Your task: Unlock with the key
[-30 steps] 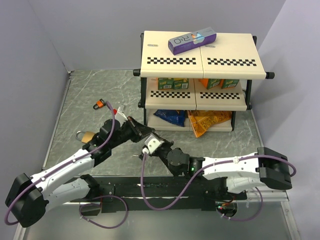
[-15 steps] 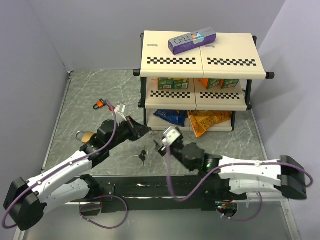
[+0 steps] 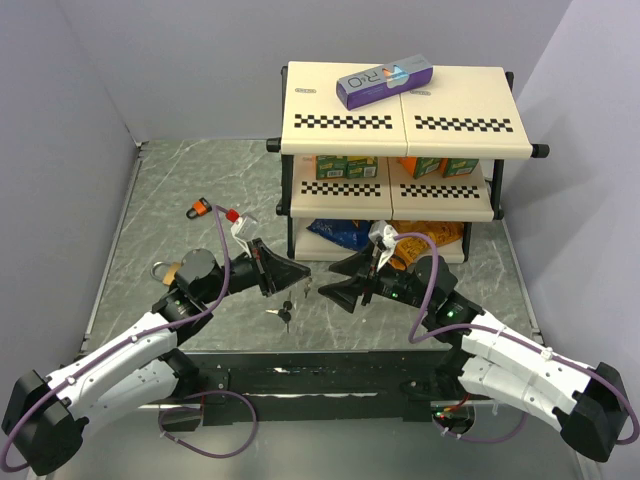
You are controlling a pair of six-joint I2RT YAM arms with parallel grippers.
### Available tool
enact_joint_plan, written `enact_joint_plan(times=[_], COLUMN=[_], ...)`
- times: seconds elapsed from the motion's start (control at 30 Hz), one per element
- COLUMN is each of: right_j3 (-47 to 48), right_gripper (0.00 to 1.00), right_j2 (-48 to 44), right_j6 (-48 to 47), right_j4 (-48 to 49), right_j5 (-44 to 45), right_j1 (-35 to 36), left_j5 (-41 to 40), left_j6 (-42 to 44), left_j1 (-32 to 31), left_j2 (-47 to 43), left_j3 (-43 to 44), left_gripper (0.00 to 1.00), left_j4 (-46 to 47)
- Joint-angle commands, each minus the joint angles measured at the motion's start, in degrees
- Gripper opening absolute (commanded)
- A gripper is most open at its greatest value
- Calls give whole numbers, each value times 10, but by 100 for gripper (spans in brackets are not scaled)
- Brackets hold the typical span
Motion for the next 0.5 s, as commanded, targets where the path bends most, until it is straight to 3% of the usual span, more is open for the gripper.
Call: enact_joint_plan(times=[0.0, 0.3, 0.47], right_j3=[11, 17, 19], right_gripper=[73, 49, 42], right_j2=[17, 46, 50], right_j6=[84, 113, 121], right_j4=[71, 121, 135], right_j5=[-165, -195, -186], right_j1=[-13, -15, -15], left_j5=[92, 142, 148], left_j6=[20, 15, 14], left_j1=[3, 3, 2], left_j2=[-11, 8, 19], left_j3=[-5, 4, 4], left_gripper=[1, 1, 1], left_j4=[71, 85, 91])
